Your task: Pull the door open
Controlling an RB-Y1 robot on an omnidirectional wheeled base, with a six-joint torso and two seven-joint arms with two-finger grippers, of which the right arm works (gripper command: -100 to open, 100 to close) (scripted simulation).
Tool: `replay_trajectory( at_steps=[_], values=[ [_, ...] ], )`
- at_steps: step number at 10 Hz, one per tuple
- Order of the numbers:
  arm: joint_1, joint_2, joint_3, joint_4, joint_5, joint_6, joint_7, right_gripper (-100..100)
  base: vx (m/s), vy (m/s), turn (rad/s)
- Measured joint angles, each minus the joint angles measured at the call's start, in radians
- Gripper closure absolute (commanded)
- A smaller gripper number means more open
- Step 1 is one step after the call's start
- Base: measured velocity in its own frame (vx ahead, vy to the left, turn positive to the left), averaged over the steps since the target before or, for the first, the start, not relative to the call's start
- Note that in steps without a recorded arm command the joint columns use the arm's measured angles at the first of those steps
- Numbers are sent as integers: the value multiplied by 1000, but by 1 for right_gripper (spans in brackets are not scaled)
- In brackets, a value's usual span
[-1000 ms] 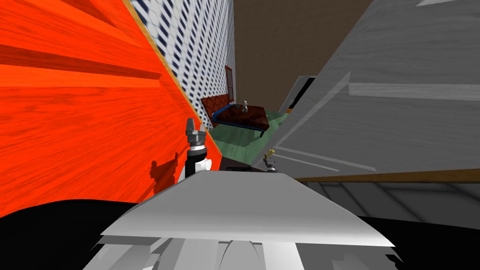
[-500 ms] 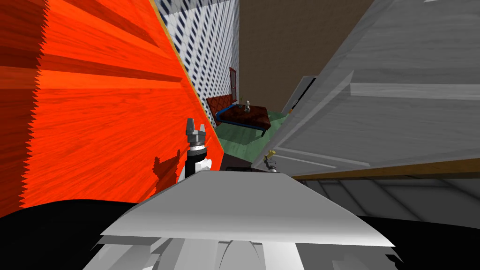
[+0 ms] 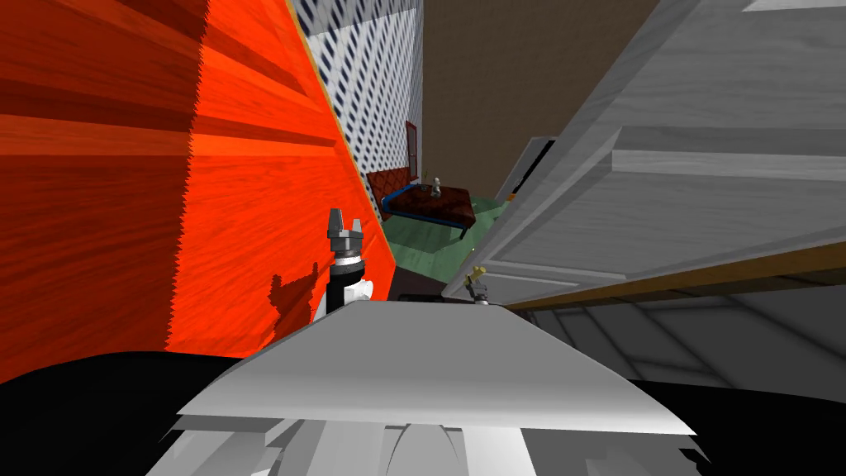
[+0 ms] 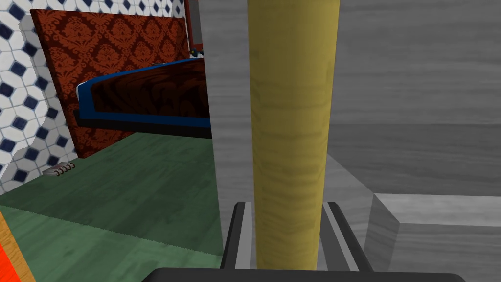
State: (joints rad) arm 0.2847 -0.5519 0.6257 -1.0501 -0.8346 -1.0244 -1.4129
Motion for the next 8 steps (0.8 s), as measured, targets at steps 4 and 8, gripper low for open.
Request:
replay_trajectory(
  at_steps=[4, 8],
  values=[
    [-12, -25, 15, 23, 2, -27, -39, 100, -210, -48, 208],
    [-17, -52, 32, 54, 4, -55, -81, 100, -194, 7, 78]
  ],
)
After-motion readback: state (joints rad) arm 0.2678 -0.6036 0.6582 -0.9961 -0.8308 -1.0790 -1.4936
